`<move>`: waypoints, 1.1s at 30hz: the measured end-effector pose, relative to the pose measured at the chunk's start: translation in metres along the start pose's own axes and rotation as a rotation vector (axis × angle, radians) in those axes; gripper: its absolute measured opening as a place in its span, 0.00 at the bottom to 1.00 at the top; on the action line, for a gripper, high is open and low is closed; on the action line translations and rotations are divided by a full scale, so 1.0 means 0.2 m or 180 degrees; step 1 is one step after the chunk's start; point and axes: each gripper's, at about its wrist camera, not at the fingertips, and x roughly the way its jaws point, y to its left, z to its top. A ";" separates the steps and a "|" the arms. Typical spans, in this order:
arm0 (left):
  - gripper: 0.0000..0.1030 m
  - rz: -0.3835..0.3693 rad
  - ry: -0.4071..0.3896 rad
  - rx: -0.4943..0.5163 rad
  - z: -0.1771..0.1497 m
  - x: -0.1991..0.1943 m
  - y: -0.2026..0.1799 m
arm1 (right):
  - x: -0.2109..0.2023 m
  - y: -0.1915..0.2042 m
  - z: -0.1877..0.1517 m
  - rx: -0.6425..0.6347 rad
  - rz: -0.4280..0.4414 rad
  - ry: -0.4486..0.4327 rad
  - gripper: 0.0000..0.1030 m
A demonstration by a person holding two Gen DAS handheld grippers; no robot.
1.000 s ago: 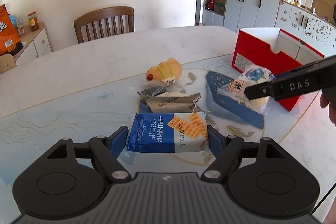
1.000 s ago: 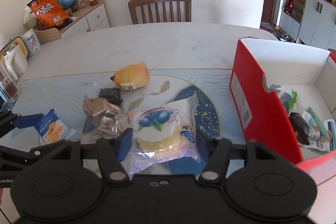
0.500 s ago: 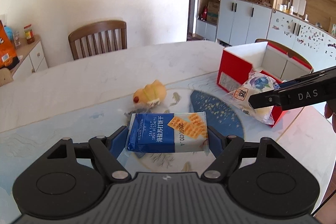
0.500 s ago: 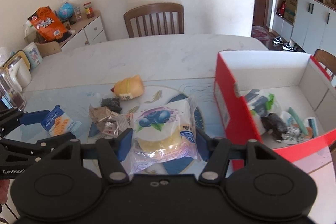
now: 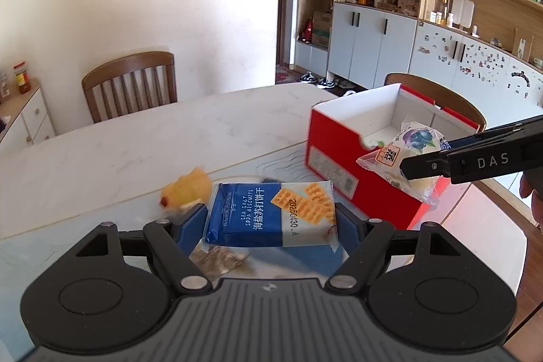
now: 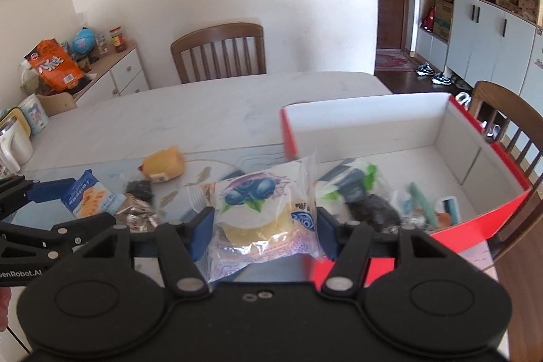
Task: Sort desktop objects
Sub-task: 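Carry the cracker pack and bread bag into the red shoebox with both tools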
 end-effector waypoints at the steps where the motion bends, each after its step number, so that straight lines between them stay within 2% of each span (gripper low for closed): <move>1: 0.76 -0.0016 -0.0008 0.0008 0.02 0.01 -0.03 | 0.00 -0.03 0.00 0.0012 -0.0007 -0.0005 0.60; 11: 0.76 -0.0113 -0.0089 0.0113 0.19 0.20 -0.29 | -0.03 -0.34 0.03 0.0115 -0.0091 -0.0053 0.60; 22: 0.76 -0.0296 -0.0135 0.0274 0.36 0.43 -0.61 | 0.03 -0.67 0.06 0.0116 -0.0204 0.0002 0.60; 28: 0.76 -0.0317 -0.0121 0.0436 0.40 0.58 -0.76 | 0.07 -0.79 0.08 0.0030 -0.0286 -0.0004 0.60; 33: 0.76 -0.0304 -0.0079 0.0477 0.42 0.67 -0.80 | 0.12 -0.85 0.10 -0.0024 -0.0302 0.0020 0.60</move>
